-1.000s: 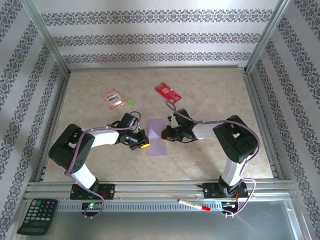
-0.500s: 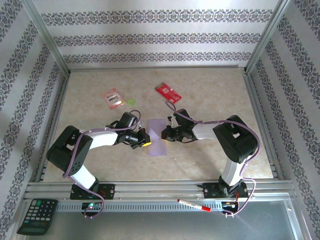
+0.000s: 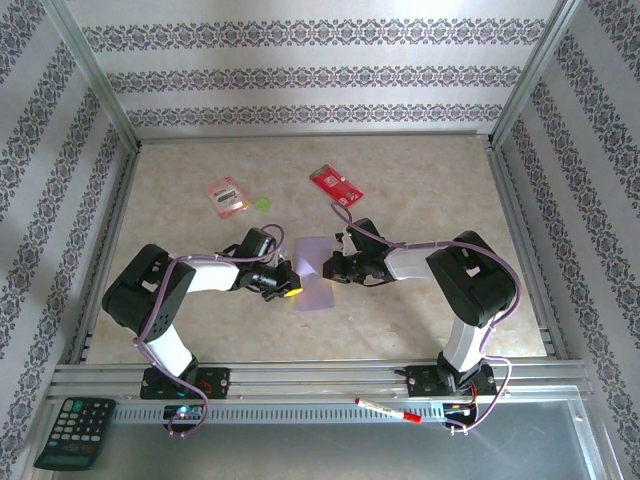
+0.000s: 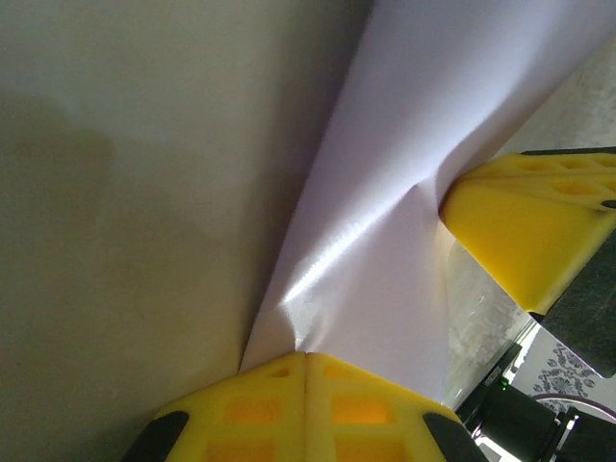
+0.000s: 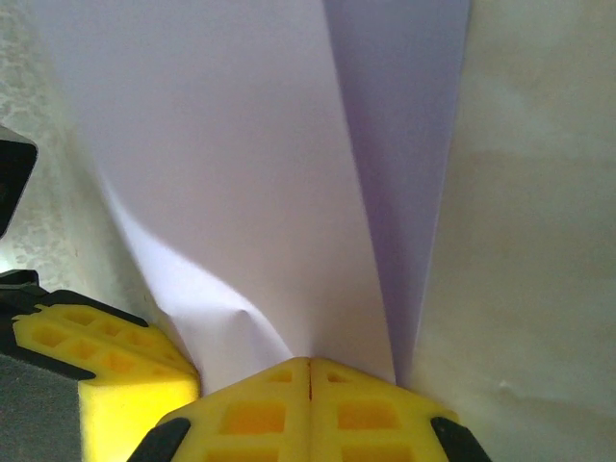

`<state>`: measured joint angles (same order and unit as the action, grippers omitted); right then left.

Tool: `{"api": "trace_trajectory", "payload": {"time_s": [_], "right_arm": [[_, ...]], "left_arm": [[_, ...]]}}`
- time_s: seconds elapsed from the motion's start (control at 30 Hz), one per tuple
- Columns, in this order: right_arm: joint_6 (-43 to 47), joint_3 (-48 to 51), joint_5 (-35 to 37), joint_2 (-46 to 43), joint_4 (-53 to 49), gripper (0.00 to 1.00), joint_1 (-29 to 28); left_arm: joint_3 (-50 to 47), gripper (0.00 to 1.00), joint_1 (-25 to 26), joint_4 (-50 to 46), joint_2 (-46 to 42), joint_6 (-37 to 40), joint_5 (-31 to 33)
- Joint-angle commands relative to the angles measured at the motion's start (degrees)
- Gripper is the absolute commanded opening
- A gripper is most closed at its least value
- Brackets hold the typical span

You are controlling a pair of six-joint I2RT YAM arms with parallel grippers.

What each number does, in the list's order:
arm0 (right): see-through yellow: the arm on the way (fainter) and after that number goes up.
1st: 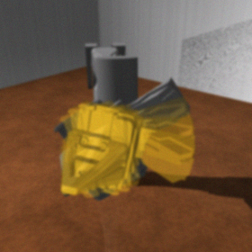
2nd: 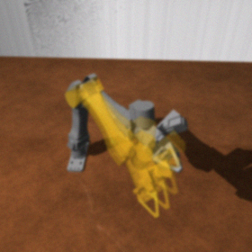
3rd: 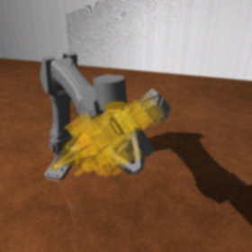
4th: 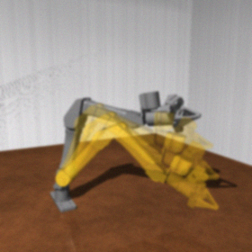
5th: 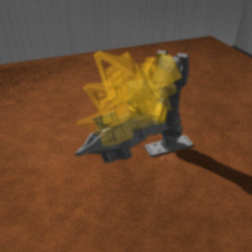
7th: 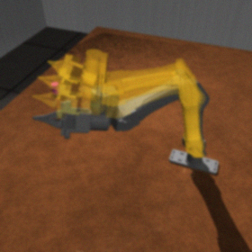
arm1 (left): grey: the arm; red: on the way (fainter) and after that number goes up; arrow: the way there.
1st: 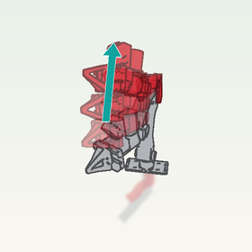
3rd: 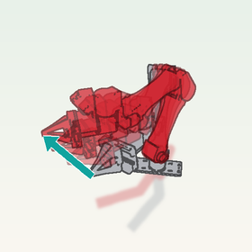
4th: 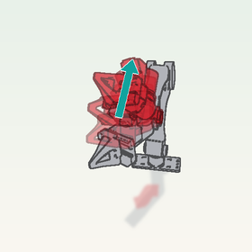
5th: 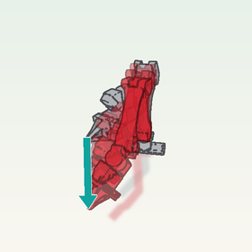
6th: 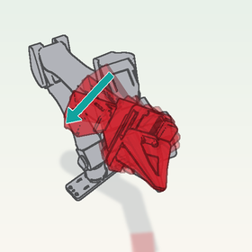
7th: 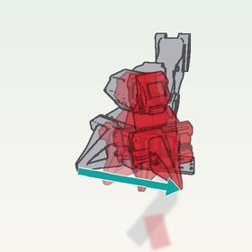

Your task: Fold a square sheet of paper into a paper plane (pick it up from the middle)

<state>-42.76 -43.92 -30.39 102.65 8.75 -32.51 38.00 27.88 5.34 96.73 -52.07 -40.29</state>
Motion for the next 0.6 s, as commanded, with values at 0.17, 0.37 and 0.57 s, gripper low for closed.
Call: {"api": "trace_trajectory", "payload": {"time_s": [0.17, 0.37, 0.57], "right_arm": [[-1.2, 5.5, 11.4, 0.6, -9.7, 0.00, -0.3], [-2.9, 6.6, 12.2, -2.8, -9.9, 0.00, -1.0], [-5.0, 7.9, 12.3, -6.2, -9.7, 0.02, -2.5]], "left_arm": [[0.4, 0.00, -1.8, -9.0, 2.5, 8.4, -0.6], [3.4, 0.00, -1.9, -17.8, 4.7, 15.0, -0.5], [5.9, 0.00, -1.8, -22.2, 6.0, 19.0, -0.2]]}}
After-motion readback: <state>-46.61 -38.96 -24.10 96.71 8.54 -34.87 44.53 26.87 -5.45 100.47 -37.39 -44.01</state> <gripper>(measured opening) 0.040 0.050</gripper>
